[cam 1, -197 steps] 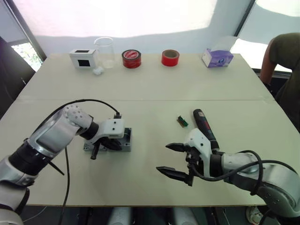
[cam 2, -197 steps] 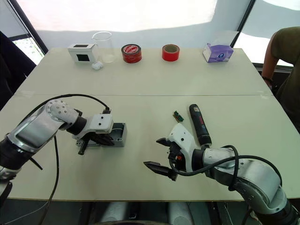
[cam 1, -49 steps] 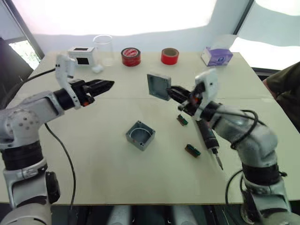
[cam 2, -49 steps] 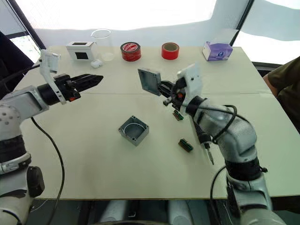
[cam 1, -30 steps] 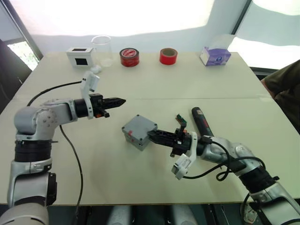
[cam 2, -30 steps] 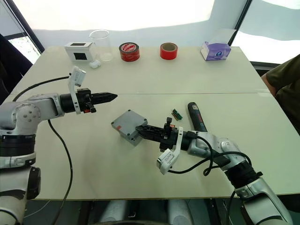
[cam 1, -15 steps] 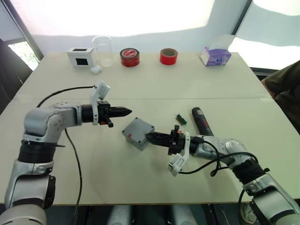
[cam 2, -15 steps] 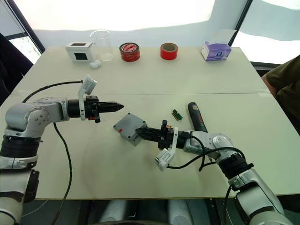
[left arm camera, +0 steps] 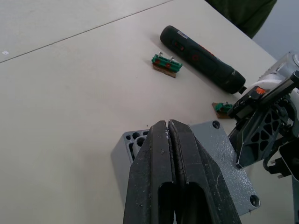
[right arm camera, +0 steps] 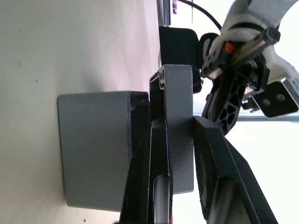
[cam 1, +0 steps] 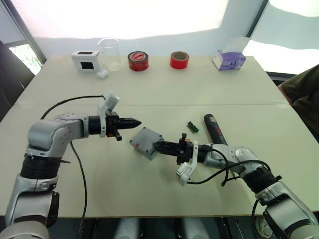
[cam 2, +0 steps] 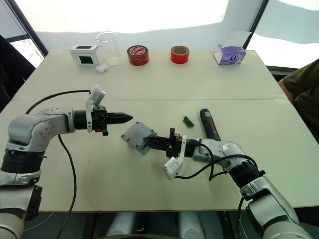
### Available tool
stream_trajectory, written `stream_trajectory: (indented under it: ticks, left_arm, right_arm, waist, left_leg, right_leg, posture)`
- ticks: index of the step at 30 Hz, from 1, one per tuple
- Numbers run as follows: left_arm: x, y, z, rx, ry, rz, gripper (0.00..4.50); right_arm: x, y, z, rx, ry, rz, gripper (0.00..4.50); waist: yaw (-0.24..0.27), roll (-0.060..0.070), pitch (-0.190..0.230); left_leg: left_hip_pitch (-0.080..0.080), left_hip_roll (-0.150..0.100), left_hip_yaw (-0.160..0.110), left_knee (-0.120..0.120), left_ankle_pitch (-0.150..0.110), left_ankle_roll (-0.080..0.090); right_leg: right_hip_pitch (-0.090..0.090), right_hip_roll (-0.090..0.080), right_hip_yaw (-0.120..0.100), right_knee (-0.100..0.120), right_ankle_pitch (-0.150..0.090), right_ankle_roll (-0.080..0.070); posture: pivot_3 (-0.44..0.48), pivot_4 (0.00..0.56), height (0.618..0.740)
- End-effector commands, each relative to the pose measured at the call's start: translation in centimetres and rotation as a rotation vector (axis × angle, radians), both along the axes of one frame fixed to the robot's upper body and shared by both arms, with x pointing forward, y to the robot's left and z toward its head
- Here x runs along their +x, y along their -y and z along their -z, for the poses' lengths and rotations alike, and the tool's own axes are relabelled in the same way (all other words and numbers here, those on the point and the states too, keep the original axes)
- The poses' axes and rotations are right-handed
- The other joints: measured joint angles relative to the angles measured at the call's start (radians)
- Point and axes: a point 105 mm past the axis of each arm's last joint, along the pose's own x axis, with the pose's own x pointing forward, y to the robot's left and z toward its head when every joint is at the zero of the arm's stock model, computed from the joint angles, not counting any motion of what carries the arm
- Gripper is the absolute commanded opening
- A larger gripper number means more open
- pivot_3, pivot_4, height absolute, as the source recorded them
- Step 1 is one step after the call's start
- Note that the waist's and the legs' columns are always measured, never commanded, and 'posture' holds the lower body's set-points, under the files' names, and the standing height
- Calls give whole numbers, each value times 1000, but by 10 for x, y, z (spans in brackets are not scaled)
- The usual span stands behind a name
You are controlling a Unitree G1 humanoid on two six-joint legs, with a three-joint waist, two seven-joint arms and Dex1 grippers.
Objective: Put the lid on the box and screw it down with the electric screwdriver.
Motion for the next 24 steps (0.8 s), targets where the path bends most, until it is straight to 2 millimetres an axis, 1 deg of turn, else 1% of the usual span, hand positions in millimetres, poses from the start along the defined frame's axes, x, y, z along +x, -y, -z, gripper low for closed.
stream_trajectory:
  ticks: [1,5,13,19,24]
  left_arm:
    - [-2,3,-6,3,39,10,27]
    - [-2,3,-6,1,39,7,27]
    - [-2,5,-3,13,42,11,27]
    - [-3,8,4,48,51,19,27]
    - [-5,14,18,153,76,41,27]
  right_arm:
    - [2,-1,-11,52,6,6,115]
    - [4,-1,-12,47,15,13,115]
    - [1,-2,-2,-1,5,-3,115]
    - [3,1,3,-14,-14,12,115]
    - [3,3,9,-30,-26,15,115]
  waist:
    - [1,0,0]
    - [0,0,0]
    - [0,0,0]
    - [1,0,0]
    - [2,0,0]
  left_leg:
    - [0,0,0,0,0,0]
    - [0,0,0,0,0,0]
    - [0,0,0,0,0,0]
    - [1,0,0,0,0,0]
    - [2,0,0,0,0,0]
  right_leg:
    - [0,0,0,0,0,0]
    - [0,0,0,0,0,0]
    - [1,0,0,0,0,0]
    - [1,0,0,0,0,0]
    - [2,0,0,0,0,0]
  posture:
    - [0,150,740]
    - [0,150,740]
    - [0,150,740]
    - [0,150,740]
    - [0,150,740]
